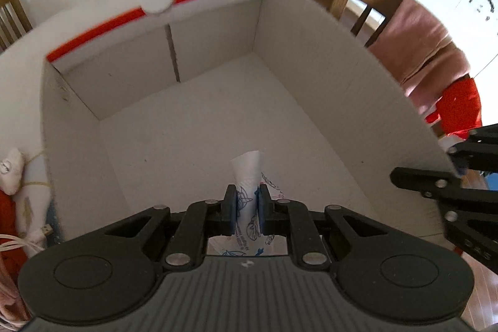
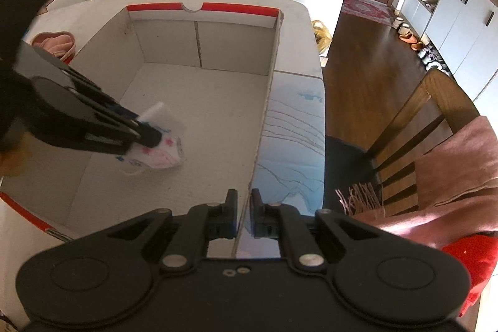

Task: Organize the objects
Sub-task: 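Carry the face mask into the red box and open the left gripper, then move the left tool back to the pile toward the blue tissue pack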

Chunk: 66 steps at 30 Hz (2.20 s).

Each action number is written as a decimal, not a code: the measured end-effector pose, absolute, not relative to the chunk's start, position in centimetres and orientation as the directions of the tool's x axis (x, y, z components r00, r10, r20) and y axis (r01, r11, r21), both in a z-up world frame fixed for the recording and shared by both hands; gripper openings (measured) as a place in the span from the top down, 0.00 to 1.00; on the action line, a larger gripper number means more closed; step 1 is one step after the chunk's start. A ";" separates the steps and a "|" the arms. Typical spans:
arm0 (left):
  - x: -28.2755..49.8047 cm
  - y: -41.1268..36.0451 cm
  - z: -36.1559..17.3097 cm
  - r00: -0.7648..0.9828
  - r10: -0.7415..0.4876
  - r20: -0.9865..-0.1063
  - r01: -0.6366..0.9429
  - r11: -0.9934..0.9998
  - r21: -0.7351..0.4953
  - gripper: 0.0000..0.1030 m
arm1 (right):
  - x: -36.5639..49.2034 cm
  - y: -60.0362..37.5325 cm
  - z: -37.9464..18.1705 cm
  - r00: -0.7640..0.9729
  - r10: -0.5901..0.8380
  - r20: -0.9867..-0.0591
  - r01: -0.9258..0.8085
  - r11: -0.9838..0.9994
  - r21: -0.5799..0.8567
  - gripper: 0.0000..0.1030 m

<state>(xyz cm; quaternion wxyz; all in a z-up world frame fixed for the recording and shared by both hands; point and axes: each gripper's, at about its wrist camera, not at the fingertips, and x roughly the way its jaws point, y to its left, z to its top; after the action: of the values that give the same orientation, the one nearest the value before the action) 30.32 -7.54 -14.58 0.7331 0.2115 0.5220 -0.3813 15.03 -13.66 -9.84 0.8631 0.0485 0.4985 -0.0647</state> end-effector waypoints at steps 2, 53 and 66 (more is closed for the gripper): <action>30.5 -7.8 -15.2 0.152 -0.324 -0.934 0.775 0.626 -0.091 0.88 | 15.0 -13.7 -9.8 0.495 -0.057 -0.867 0.158 0.987 0.026 0.93; 28.2 11.6 -5.5 0.376 -0.477 -0.794 0.638 0.755 -0.151 0.26 | 16.3 -12.7 -10.3 0.431 -0.117 -0.894 0.268 0.963 0.003 0.97; 30.2 22.1 -6.9 0.472 -0.348 -0.810 0.475 0.875 -0.099 0.16 | 16.7 -12.2 -10.2 0.413 -0.140 -0.900 0.277 0.961 -0.022 0.97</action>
<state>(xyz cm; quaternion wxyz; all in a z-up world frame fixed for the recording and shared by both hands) 30.17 22.14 -6.91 0.8550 0.0697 0.4542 -0.2405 16.69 -12.24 -10.17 0.8380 0.0650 0.5273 -0.1242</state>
